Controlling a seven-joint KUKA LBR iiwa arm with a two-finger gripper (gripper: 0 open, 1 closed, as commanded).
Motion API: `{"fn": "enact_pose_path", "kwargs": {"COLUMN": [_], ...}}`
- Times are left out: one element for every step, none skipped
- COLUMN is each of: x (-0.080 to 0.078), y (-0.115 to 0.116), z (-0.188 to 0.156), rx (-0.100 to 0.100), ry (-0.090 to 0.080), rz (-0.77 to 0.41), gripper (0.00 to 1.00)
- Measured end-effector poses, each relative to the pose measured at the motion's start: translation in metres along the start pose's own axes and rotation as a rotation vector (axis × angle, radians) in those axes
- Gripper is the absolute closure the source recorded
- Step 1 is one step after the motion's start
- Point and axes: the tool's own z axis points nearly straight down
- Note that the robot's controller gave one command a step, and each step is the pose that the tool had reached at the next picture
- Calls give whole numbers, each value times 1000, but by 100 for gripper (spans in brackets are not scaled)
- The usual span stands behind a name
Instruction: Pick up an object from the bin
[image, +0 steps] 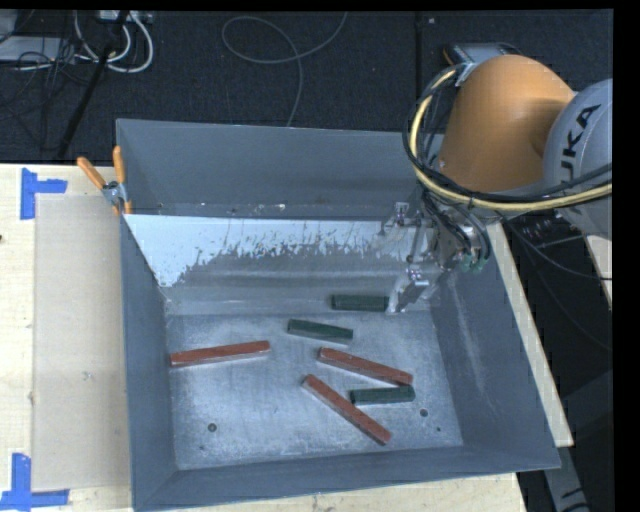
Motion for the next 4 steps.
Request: {"fn": "enact_pose_path", "kwargs": {"x": [2,9,17,33], "y": [13,17,14,20], "z": [49,92,99,164], "rx": [0,0,0,0], "ry": [-2,5,1,0], "rz": [110,165,212,531], "gripper": [0,0,0,0]}}
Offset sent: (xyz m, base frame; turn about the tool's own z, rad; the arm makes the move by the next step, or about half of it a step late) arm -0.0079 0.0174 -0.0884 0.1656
